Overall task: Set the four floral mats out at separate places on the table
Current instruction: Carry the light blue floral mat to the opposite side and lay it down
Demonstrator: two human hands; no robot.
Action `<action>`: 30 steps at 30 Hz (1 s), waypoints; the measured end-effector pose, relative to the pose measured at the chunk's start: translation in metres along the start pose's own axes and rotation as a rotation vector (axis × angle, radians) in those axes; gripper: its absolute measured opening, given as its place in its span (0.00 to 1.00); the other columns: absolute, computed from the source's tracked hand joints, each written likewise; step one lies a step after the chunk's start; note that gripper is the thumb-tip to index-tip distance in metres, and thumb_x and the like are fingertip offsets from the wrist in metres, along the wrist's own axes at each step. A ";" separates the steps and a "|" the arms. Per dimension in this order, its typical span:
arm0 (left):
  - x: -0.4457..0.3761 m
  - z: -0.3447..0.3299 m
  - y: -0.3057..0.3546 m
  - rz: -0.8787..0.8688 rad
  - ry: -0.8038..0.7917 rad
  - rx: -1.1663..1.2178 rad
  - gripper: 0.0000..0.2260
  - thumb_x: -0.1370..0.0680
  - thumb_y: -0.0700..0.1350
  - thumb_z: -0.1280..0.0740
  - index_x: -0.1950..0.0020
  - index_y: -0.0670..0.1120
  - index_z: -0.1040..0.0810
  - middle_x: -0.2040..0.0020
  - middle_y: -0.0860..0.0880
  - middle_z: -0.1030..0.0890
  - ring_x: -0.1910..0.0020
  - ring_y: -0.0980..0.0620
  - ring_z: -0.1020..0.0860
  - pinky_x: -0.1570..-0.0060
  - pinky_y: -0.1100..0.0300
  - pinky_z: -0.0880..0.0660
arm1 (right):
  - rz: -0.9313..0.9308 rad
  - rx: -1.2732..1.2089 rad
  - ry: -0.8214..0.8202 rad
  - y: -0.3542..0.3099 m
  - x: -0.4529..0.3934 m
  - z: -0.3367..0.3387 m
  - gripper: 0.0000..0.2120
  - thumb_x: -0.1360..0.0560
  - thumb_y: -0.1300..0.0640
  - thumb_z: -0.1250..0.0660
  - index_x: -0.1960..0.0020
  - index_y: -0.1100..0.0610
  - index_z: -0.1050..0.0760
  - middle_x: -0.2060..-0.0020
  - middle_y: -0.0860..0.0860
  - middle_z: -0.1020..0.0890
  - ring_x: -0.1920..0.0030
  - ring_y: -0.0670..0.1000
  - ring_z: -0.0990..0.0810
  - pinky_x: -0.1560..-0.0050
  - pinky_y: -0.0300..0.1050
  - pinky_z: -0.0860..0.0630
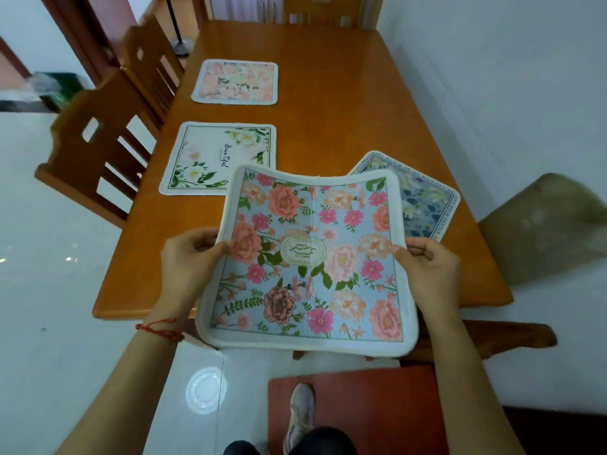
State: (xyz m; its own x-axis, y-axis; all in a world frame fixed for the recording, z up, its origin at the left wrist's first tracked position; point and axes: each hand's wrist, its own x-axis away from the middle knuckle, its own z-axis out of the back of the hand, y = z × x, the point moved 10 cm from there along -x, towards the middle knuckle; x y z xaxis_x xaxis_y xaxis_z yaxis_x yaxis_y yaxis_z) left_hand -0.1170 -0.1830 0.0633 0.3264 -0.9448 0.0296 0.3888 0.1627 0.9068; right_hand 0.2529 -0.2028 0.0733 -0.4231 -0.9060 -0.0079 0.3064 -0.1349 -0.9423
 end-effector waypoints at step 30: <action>0.214 0.302 -0.152 0.425 0.827 0.160 0.06 0.30 0.40 0.27 0.54 0.46 0.18 0.59 0.49 0.17 0.60 0.51 0.18 0.59 0.58 0.20 | 0.300 0.034 -0.852 -0.134 0.170 -0.296 0.05 0.28 0.59 0.31 0.58 0.50 0.25 0.62 0.51 0.19 0.62 0.52 0.18 0.64 0.49 0.19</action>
State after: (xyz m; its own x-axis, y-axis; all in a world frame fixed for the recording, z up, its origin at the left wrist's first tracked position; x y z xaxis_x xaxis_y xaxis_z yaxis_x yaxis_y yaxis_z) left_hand -0.3669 -0.4962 0.0585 0.9453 -0.3036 0.1193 -0.0065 0.3481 0.9375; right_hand -0.1122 -0.2200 0.0990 0.4495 -0.8932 0.0114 0.3328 0.1556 -0.9301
